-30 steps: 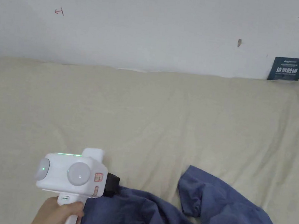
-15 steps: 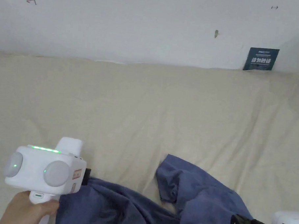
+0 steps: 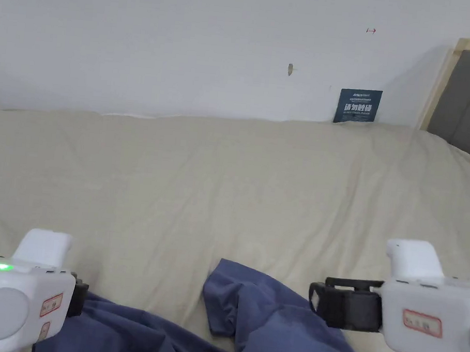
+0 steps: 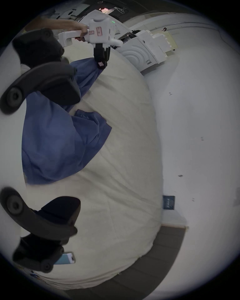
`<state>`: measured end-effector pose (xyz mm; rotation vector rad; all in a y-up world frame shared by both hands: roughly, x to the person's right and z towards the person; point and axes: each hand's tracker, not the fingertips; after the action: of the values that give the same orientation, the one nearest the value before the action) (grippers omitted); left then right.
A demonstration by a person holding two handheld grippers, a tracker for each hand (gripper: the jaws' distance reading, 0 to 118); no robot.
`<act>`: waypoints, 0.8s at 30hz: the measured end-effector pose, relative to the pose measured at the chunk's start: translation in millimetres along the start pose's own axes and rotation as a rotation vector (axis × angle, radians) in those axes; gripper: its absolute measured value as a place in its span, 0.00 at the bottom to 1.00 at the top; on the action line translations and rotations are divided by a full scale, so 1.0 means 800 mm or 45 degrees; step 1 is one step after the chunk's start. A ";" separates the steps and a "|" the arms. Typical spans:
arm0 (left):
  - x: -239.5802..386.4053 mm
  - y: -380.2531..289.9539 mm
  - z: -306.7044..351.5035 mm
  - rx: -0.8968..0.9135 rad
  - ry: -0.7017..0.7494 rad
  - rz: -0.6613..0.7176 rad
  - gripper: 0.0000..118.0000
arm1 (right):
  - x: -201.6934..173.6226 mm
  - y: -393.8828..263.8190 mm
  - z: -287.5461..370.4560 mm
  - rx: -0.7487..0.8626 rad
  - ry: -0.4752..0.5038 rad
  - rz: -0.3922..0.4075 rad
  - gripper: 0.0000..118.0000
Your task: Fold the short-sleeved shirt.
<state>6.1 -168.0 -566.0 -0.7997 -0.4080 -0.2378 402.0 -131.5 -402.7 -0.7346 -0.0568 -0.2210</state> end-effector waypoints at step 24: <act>0.004 -0.007 -0.005 -0.049 0.014 -0.008 0.02 | 0.008 0.012 -0.184 -0.549 -0.203 0.228 0.15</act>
<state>7.9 -175.0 -563.2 -0.8351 -0.3968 -0.2561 406.4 -224.2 -517.4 -1.1800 -0.0957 0.0001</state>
